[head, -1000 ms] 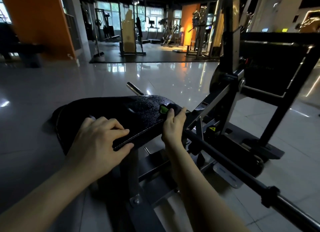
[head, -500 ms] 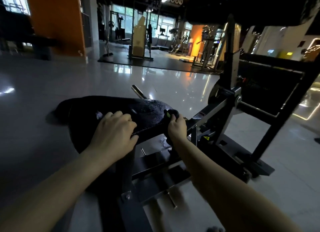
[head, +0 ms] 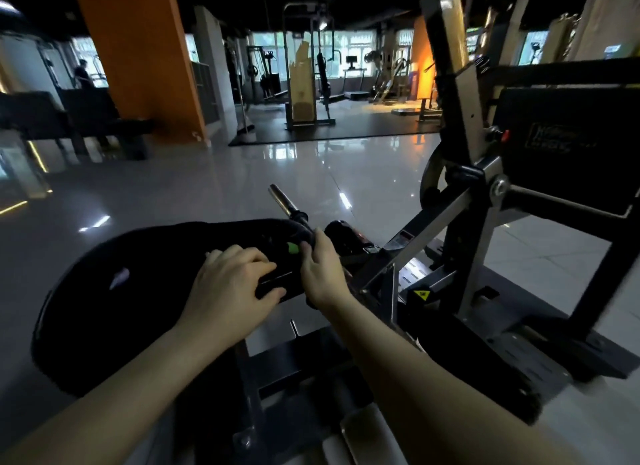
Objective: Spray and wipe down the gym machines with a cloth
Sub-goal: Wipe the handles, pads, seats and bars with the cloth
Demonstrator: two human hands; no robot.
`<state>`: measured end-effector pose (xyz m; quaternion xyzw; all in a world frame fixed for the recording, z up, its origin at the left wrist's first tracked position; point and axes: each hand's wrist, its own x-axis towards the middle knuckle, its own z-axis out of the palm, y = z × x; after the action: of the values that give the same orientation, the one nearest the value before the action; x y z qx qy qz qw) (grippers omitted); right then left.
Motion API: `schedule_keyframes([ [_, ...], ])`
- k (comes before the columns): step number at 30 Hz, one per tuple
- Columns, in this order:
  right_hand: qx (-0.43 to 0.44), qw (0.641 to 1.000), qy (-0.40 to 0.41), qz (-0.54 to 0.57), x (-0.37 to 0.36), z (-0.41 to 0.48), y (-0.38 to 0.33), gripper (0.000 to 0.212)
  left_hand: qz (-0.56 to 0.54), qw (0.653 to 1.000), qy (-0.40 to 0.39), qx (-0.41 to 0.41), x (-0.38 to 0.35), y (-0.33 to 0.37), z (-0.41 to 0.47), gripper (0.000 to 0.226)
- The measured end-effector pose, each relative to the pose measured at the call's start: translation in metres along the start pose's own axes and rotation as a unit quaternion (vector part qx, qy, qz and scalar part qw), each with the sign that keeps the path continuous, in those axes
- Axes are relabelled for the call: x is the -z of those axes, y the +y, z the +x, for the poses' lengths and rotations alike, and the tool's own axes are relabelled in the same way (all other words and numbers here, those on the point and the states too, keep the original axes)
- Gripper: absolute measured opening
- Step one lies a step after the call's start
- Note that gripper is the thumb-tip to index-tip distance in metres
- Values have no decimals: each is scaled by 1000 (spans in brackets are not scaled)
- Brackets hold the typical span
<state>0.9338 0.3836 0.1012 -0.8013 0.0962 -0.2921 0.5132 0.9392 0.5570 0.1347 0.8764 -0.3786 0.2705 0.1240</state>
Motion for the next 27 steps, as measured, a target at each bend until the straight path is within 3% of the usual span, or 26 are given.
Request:
schedule_keyframes([
  [5, 25, 999, -40, -5, 5, 7, 3, 28, -10, 999, 22, 21, -8, 1, -2, 32],
  [8, 38, 992, -122, -20, 17, 2, 15, 53, -18, 999, 21, 31, -7, 4, -2, 36],
  [11, 44, 990, -134, -9, 23, -29, 20, 65, -15, 999, 29, 33, -5, 10, -2, 30],
  [16, 15, 989, -139, 48, 17, -25, 15, 64, -12, 999, 28, 38, -3, 10, -2, 31],
  [22, -83, 986, -106, 97, 4, 47, 13, 43, -28, 998, 24, 59, -5, 8, -3, 40],
  [27, -28, 986, -129, 98, 14, 9, 9, 50, -34, 997, 39, 49, -6, 11, -3, 42],
])
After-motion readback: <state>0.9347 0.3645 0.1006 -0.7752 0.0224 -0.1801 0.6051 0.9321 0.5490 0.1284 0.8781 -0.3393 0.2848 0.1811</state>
